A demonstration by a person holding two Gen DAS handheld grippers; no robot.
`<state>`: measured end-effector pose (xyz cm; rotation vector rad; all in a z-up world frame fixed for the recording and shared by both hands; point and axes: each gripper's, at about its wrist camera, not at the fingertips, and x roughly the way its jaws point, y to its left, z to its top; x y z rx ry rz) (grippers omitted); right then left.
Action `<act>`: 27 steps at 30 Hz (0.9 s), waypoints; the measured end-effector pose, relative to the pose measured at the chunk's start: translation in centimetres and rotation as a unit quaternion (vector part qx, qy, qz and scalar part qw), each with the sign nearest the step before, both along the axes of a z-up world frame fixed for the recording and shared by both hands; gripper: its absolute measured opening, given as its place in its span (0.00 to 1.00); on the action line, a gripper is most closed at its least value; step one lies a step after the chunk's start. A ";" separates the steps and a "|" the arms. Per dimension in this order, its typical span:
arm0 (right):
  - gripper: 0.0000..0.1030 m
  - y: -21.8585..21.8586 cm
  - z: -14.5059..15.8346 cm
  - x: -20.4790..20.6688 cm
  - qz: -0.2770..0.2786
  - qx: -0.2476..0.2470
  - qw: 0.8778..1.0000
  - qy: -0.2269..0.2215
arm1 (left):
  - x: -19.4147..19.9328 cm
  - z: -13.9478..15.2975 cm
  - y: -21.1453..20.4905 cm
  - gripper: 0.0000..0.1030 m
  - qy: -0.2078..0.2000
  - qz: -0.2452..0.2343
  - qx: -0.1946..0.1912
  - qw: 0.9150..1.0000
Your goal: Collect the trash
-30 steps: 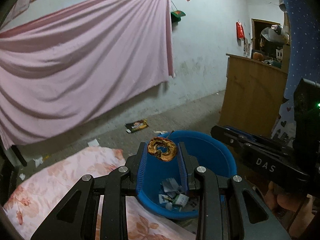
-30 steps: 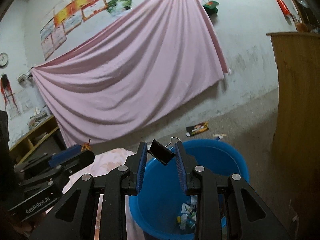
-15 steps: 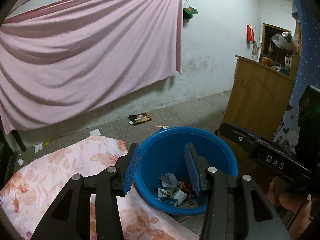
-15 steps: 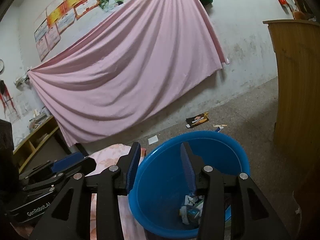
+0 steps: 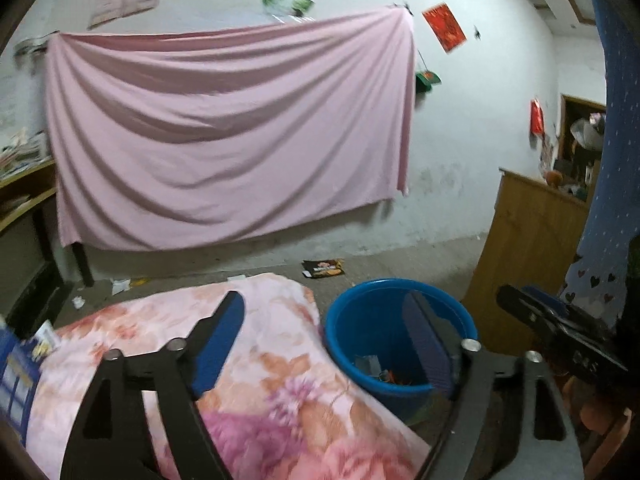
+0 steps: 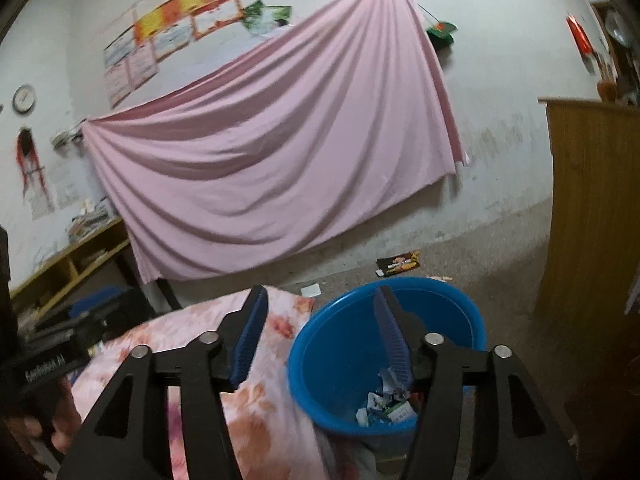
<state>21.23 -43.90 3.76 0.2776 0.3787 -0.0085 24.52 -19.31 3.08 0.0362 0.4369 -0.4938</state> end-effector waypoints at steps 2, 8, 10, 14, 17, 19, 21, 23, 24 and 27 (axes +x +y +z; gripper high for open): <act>0.72 0.8 0.3 -1.5 0.003 -0.007 1.000 -0.005 | -1.8 -0.1 1.3 0.81 -0.004 0.008 -0.003 1.000; 0.87 3.3 0.1 -6.4 0.007 -0.041 0.999 -0.019 | -6.6 -0.9 4.0 0.97 -0.026 0.041 -0.014 0.999; 0.93 3.8 0.1 -7.7 0.002 -0.048 0.998 -0.030 | -7.3 -1.3 4.4 0.97 -0.028 0.047 -0.012 0.998; 0.96 4.5 0.1 -9.1 -0.004 -0.053 0.998 -0.046 | -8.3 -1.9 5.2 0.97 -0.031 0.061 -0.016 0.998; 0.98 4.9 -0.1 -9.8 -0.004 -0.057 0.997 -0.056 | -8.7 -2.0 5.9 0.97 -0.034 0.068 -0.018 0.997; 0.99 5.2 -0.4 -10.0 -0.004 -0.061 0.996 -0.061 | -8.8 -2.1 6.2 0.97 -0.036 0.071 -0.018 0.997; 0.99 5.5 -0.7 -10.3 -0.003 -0.065 0.996 -0.066 | -8.9 -2.2 6.2 0.97 -0.038 0.073 -0.017 0.997; 1.00 5.9 -1.0 -10.4 -0.001 -0.069 0.995 -0.068 | -8.9 -2.2 6.2 0.97 -0.039 0.072 -0.015 0.997; 1.00 6.0 -1.1 -10.5 -0.001 -0.070 0.995 -0.068 | -9.0 -2.3 6.2 0.97 -0.040 0.074 -0.013 0.996; 1.00 6.1 -1.3 -10.4 0.001 -0.069 0.995 -0.067 | -9.1 -2.4 6.2 0.97 -0.040 0.075 -0.013 0.996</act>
